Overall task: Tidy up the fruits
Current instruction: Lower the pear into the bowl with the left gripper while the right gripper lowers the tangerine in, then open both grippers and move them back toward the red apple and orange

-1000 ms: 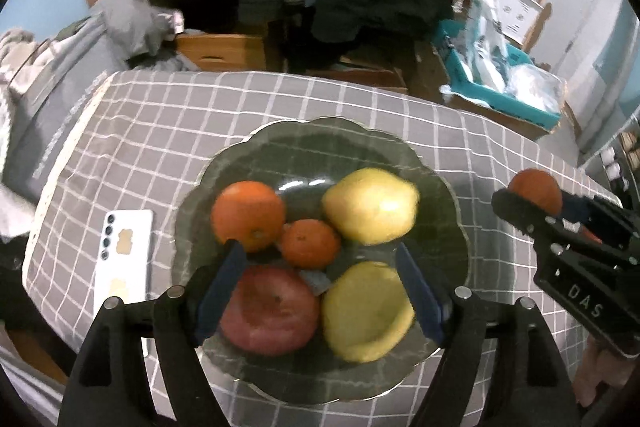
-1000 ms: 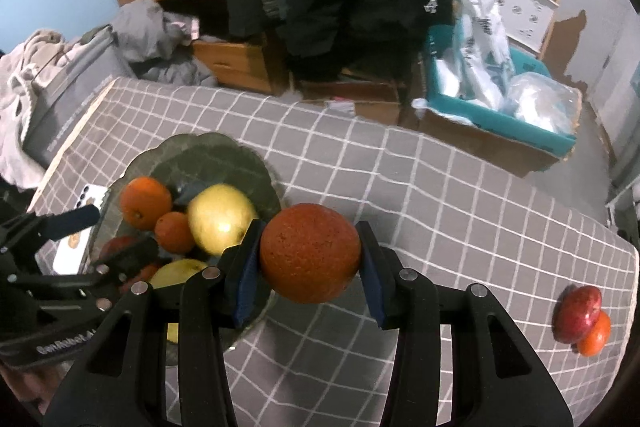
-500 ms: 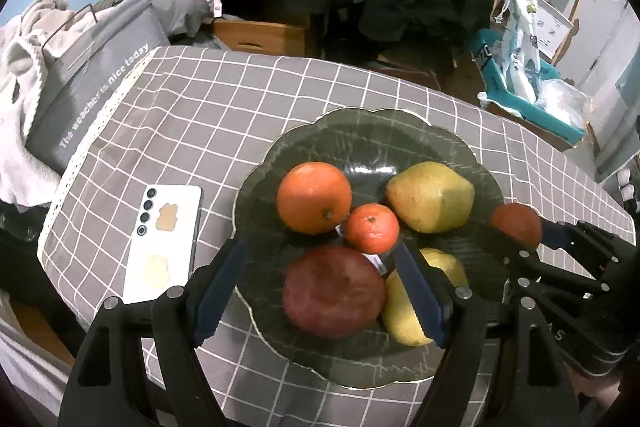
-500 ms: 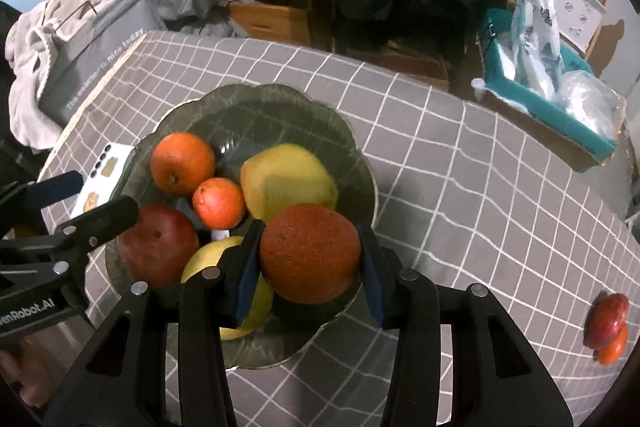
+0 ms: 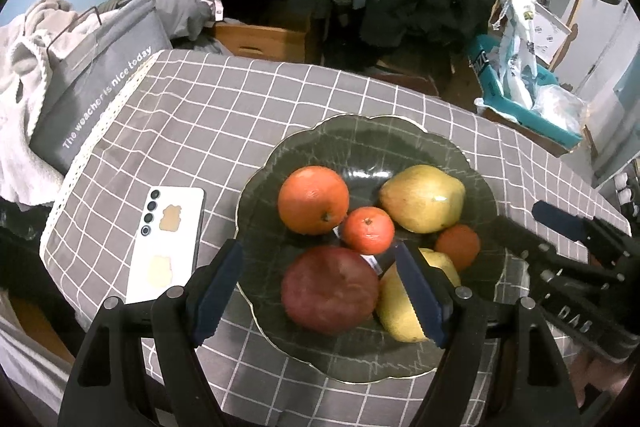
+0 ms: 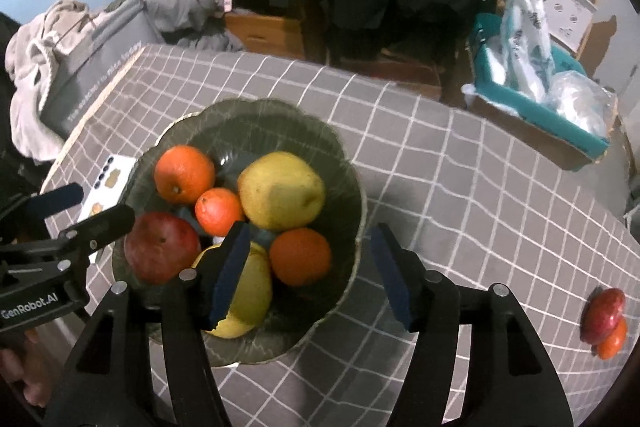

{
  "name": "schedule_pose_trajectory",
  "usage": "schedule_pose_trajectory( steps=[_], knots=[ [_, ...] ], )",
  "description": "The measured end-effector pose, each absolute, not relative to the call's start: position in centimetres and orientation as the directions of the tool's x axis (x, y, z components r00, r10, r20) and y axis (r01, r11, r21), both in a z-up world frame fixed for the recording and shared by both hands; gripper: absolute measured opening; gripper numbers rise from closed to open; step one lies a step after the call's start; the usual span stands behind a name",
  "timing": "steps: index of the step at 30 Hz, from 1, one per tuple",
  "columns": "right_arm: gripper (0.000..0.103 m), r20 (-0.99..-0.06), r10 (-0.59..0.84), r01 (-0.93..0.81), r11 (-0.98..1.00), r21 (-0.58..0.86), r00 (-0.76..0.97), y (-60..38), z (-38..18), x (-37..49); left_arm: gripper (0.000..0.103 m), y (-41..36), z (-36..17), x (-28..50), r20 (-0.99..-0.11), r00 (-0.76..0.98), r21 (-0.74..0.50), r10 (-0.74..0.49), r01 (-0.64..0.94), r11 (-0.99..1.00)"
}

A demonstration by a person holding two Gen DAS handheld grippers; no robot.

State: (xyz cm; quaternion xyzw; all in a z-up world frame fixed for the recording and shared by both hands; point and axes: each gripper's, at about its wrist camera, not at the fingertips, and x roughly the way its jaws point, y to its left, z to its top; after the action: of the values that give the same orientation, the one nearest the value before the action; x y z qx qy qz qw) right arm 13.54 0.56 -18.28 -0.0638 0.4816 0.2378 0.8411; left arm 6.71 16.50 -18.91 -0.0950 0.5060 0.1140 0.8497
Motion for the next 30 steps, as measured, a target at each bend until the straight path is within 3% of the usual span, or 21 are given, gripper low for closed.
schedule_pose_trajectory(
  steps=[8,12,15,30],
  knots=[
    [0.064,-0.796,0.313,-0.407,0.909,0.093,0.517,-2.0,-15.0,13.1,0.081,14.8,-16.9,6.5,-0.854,0.51,-0.042,0.1,-0.259,0.965],
    [0.069,-0.769,0.281,-0.377,0.925,0.056,0.575,-3.5,-13.3,12.5,0.081,14.2,-15.7,6.4,-0.839,0.538,-0.068,0.079,-0.248,0.966],
    [0.07,-0.748,0.27,-0.359,0.932,0.045,0.607,-4.4,-12.1,12.1,0.088,13.4,-14.6,6.1,-0.822,0.565,-0.08,0.067,-0.231,0.97],
    [0.08,-0.625,0.198,-0.265,0.964,-0.014,0.755,-10.4,-5.5,8.6,0.099,9.1,-9.6,5.0,-0.727,0.687,-0.107,0.009,-0.126,0.986]
  ],
)
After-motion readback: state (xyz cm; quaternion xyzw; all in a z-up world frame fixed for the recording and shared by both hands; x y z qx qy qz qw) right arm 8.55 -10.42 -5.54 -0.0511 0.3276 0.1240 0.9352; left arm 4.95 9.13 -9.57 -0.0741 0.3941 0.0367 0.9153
